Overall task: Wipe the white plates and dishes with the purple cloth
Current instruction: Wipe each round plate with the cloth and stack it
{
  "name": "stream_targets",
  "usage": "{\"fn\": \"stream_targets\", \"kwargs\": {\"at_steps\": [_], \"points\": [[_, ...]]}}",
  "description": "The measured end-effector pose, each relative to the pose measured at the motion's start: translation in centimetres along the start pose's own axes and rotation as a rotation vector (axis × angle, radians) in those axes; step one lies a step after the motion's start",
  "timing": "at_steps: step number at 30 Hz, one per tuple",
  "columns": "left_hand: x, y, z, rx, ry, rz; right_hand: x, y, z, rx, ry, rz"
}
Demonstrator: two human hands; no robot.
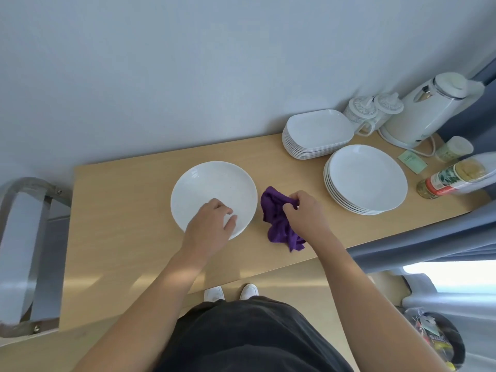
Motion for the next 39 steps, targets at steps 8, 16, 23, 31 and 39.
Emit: {"fn": "stream_targets", "kwargs": {"at_steps": [8, 16, 23, 31, 39], "points": [[1.5, -2.9, 1.0, -0.115, -0.035, -0.224, 0.8, -1.1, -0.3, -0.058, 0.0, -0.159], [2.0, -2.7, 1.3, -0.113, -0.033, -0.234, 1.5, -4.9, 0.2, -0.202, 0.181, 0.198], [2.3, -3.0, 1.0, -0.195, -0.073, -0.351, 3.6, -8.7, 2.0, -0.158, 0.308, 0.417], [2.5, -2.8, 1.3, -0.203, -0.058, -0.359, 3.5, -8.9, 2.1, -0.113, 0.401, 0.493], [4.6, 1.4, 1.5, 0.093, -0.04, -0.091, 4.3, -5.6, 0.4, -0.064, 0.163, -0.151]]}}
Point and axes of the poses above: each hand's wrist, its own z-axis away from the middle knuckle, its own y-axis out of the back of the hand, x = y × z, the point moved 9 cm from there along -z, towards the middle knuckle, and after that the axes turned 5 degrees about -z, right-handed, at the moved point
